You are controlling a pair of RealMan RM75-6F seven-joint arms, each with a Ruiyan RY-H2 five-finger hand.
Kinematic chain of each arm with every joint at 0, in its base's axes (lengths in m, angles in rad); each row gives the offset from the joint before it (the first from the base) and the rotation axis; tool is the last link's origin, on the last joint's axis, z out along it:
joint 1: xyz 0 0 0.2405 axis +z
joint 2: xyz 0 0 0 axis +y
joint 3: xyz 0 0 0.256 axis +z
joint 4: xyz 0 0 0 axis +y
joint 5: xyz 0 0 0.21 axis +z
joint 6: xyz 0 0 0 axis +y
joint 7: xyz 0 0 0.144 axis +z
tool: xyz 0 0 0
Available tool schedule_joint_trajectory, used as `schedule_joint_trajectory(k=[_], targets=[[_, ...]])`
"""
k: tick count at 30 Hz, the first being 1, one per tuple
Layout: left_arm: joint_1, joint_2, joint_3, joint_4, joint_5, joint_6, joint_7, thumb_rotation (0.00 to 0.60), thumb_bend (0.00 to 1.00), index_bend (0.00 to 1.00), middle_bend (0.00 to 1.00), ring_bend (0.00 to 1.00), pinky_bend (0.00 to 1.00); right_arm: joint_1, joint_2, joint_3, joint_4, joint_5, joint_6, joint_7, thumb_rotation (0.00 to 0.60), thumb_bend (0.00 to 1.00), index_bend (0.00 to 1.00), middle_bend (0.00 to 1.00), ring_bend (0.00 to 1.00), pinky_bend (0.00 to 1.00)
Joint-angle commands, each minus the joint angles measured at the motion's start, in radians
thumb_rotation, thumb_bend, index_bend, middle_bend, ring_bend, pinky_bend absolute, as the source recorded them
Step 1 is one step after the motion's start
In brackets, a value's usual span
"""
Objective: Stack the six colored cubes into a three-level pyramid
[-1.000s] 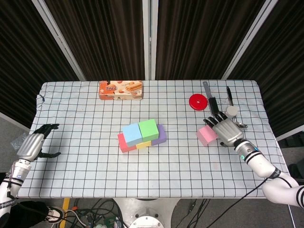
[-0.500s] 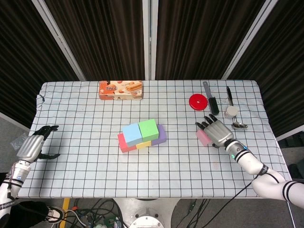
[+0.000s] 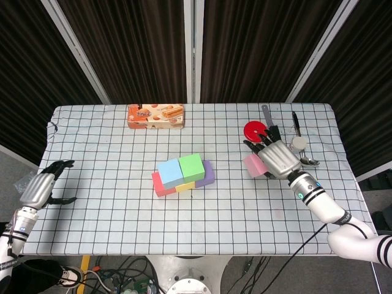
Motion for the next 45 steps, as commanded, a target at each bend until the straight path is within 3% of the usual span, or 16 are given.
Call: schedule_joint_trajectory(k=[1, 5, 9, 22, 28, 45], targets=[[0.0, 0.003, -0.001, -0.003, 0.002, 0.004, 0.0, 0.6, 0.02, 0.13, 0.18, 0.09, 0.2, 0.075, 0.132, 0.104, -0.162, 0.122, -0.028, -0.045, 0.6, 0.24, 0.0, 0.56, 0.08, 0.0], [0.0, 0.009, -0.006, -0.01, -0.001, 0.008, -0.001, 0.6, 0.02, 0.13, 0.18, 0.09, 0.2, 0.169, 0.201, 0.15, -0.24, 0.26, -0.098, -0.106, 0.6, 0.24, 0.0, 0.56, 0.08, 0.0], [0.003, 0.014, -0.013, -0.011, -0.011, 0.013, 0.005, 0.6, 0.02, 0.13, 0.18, 0.09, 0.2, 0.287, 0.197, 0.158, -0.259, 0.431, -0.168, -0.146, 0.6, 0.23, 0.0, 0.56, 0.08, 0.0], [0.016, 0.013, -0.02, 0.004, -0.034, 0.008, -0.008, 0.6, 0.02, 0.13, 0.18, 0.09, 0.2, 0.595, 0.09, 0.068, -0.253, 0.789, -0.154, -0.277, 0.6, 0.2, 0.0, 0.56, 0.07, 0.0], [0.019, 0.012, -0.017, 0.012, -0.025, 0.014, -0.025, 0.6, 0.02, 0.13, 0.18, 0.09, 0.2, 0.729, 0.039, 0.002, -0.252, 0.938, -0.126, -0.348, 0.6, 0.2, 0.0, 0.56, 0.07, 0.0], [0.026, 0.023, -0.015, 0.039, -0.01, 0.029, -0.082, 0.6, 0.02, 0.13, 0.18, 0.09, 0.2, 0.996, -0.069, -0.108, -0.15, 1.252, -0.1, -0.471, 0.6, 0.2, 0.0, 0.55, 0.07, 0.0]])
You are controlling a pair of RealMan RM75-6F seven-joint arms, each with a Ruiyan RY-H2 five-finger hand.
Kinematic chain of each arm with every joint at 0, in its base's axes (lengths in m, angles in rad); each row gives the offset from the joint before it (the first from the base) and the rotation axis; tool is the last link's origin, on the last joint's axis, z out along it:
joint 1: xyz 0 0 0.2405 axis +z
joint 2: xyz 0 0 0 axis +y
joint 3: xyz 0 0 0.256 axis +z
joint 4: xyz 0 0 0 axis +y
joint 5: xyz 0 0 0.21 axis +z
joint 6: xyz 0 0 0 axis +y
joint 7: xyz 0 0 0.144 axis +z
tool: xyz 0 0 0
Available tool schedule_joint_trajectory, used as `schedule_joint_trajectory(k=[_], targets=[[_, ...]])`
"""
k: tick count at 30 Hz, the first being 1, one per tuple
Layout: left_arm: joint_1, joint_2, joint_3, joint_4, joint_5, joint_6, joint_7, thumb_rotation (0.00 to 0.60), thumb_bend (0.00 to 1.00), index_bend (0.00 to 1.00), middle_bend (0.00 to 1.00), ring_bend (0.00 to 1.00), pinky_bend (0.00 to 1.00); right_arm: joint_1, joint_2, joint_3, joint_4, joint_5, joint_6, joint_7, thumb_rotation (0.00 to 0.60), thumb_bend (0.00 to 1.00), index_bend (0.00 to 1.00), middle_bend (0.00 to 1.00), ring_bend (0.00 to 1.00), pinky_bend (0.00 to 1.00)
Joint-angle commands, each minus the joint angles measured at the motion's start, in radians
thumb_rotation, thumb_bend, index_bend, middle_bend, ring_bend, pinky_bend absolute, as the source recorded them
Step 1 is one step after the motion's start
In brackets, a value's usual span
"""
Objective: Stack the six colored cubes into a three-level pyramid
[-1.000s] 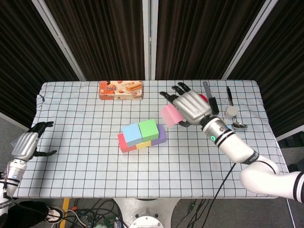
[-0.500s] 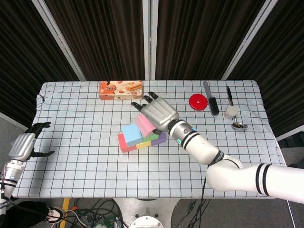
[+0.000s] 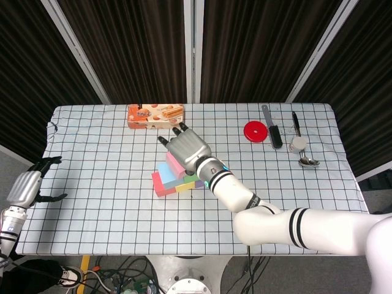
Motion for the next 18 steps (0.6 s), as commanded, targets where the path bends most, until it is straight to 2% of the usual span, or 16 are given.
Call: schedule_joint_trajectory(k=[1, 9, 18], targets=[[0.001, 0.001, 0.001, 0.007, 0.002, 0.001, -0.012, 0.6, 0.02, 0.13, 0.18, 0.09, 0.2, 0.062, -0.025, -0.029, 0.027, 0.093, 0.007, -0.039, 0.6, 0.2, 0.0, 0.55, 0.07, 0.0], [0.006, 0.006, 0.006, 0.019, 0.013, 0.01, -0.033, 0.6, 0.02, 0.13, 0.18, 0.09, 0.2, 0.154, -0.059, -0.055, 0.06, 0.241, 0.016, -0.09, 0.6, 0.2, 0.0, 0.55, 0.07, 0.0], [0.004, 0.003, 0.013, 0.026, 0.02, 0.003, -0.042, 0.6, 0.02, 0.13, 0.18, 0.09, 0.2, 0.184, -0.084, -0.066, 0.081, 0.303, 0.015, -0.113, 0.6, 0.2, 0.0, 0.55, 0.07, 0.0]])
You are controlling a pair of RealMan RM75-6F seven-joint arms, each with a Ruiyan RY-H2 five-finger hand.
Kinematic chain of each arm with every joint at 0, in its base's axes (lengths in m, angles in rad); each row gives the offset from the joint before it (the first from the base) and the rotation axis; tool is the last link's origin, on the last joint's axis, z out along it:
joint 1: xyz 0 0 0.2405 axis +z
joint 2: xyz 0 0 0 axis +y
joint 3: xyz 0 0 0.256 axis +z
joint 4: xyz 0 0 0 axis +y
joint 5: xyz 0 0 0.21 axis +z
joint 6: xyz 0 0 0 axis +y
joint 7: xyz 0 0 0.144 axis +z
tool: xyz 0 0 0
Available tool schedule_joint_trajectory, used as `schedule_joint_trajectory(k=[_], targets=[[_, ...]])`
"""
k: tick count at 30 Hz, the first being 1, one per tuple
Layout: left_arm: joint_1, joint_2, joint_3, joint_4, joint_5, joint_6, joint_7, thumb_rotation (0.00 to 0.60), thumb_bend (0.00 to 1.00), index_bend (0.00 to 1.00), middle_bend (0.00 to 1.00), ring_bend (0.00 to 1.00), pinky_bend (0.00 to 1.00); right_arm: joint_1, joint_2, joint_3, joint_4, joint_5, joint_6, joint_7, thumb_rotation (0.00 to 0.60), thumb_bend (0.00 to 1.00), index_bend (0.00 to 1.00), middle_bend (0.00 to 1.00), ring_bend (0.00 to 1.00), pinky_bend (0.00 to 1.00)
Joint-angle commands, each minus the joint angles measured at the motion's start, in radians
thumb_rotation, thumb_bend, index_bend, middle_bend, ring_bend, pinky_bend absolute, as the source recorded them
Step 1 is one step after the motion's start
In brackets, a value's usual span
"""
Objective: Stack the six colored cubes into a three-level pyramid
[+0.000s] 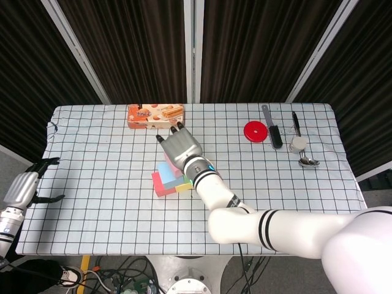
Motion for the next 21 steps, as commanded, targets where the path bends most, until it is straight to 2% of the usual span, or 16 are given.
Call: schedule_joint_trajectory(k=[1, 21], targets=[[-0.001, 0.0, 0.001, 0.001, 0.002, 0.0, -0.002, 0.6, 0.02, 0.13, 0.18, 0.09, 0.2, 0.003, -0.008, 0.0, 0.006, 0.005, 0.0, -0.002, 0.6, 0.2, 0.0, 0.56, 0.07, 0.0], [0.001, -0.006, 0.006, 0.017, 0.004, -0.002, -0.015, 0.6, 0.02, 0.13, 0.18, 0.09, 0.2, 0.014, -0.047, 0.004, 0.03, 0.041, 0.003, -0.023, 0.6, 0.2, 0.0, 0.57, 0.08, 0.0]])
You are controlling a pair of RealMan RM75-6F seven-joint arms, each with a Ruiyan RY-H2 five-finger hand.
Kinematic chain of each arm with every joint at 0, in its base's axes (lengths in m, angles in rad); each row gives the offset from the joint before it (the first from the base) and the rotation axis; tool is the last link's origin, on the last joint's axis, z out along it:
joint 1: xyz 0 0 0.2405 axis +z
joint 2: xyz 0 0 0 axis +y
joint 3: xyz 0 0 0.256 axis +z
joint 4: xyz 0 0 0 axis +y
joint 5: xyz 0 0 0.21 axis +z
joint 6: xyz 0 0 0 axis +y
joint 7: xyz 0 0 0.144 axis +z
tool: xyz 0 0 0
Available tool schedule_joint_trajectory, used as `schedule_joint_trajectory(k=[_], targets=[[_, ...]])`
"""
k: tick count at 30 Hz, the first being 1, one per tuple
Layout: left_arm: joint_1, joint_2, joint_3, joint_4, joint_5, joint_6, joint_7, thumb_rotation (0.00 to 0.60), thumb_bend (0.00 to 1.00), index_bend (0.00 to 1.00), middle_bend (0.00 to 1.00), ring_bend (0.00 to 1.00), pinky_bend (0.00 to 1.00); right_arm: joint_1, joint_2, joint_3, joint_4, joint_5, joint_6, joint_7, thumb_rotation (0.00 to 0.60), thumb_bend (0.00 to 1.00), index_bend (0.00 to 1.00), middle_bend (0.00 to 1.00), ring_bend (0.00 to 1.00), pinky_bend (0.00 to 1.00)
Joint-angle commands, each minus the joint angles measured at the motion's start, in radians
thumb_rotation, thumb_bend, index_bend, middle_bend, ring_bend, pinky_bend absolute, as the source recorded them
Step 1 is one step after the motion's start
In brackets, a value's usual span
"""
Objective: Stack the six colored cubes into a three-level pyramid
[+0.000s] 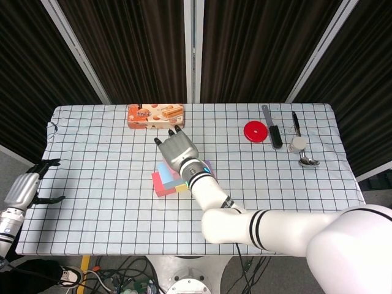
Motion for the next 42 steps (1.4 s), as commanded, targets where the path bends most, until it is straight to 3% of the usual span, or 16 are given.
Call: schedule_joint_trajectory(k=[1, 42], targets=[[0.001, 0.0, -0.001, 0.0, 0.0, 0.002, 0.0, 0.6, 0.02, 0.13, 0.18, 0.09, 0.2, 0.001, -0.002, 0.0, 0.001, 0.003, 0.001, -0.003, 0.6, 0.2, 0.0, 0.56, 0.08, 0.0], [0.013, -0.014, -0.005, 0.039, -0.005, 0.014, -0.022, 0.6, 0.02, 0.13, 0.18, 0.09, 0.19, 0.001, -0.058, 0.025, 0.04, 0.065, 0.04, -0.071, 0.6, 0.15, 0.0, 0.54, 0.08, 0.0]])
